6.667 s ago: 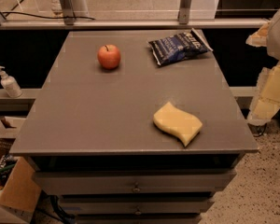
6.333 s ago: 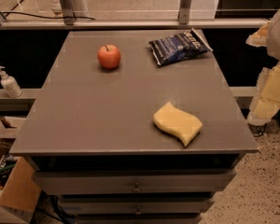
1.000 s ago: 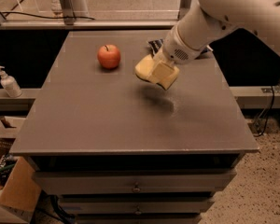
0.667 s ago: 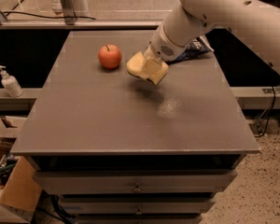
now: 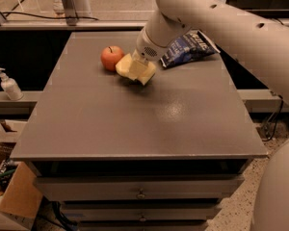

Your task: Move sponge near apple

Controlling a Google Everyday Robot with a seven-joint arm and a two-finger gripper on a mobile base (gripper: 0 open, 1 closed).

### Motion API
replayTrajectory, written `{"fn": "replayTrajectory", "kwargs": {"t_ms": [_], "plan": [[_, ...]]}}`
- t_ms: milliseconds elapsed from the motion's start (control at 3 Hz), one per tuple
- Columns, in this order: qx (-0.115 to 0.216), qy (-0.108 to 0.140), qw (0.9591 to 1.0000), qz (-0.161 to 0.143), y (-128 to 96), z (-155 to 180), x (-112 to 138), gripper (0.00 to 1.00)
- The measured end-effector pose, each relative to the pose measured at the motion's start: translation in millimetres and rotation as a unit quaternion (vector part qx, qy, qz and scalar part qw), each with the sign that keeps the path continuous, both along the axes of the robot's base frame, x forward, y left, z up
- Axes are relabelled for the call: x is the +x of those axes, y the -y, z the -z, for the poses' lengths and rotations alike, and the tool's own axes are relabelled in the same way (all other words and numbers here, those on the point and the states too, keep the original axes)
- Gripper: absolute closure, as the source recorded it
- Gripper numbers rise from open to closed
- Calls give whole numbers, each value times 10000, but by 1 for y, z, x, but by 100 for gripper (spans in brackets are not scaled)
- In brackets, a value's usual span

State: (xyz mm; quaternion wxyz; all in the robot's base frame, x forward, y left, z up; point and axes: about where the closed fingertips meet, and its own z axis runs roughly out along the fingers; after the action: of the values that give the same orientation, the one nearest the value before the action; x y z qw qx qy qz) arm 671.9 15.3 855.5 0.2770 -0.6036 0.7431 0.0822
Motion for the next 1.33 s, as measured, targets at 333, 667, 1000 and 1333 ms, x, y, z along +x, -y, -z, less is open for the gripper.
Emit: {"fn": "replayTrajectory", "kwargs": {"t_ms": [333,667,1000,1333], "plan": [[-59,-26,10000,15,-7,9,9,100],[-96,-61,9999,54,-9,15,12,84],[-112,-75,9999,99,-9,18,14,61],[-110,-79,9998,126,-9,18,13,37]]}}
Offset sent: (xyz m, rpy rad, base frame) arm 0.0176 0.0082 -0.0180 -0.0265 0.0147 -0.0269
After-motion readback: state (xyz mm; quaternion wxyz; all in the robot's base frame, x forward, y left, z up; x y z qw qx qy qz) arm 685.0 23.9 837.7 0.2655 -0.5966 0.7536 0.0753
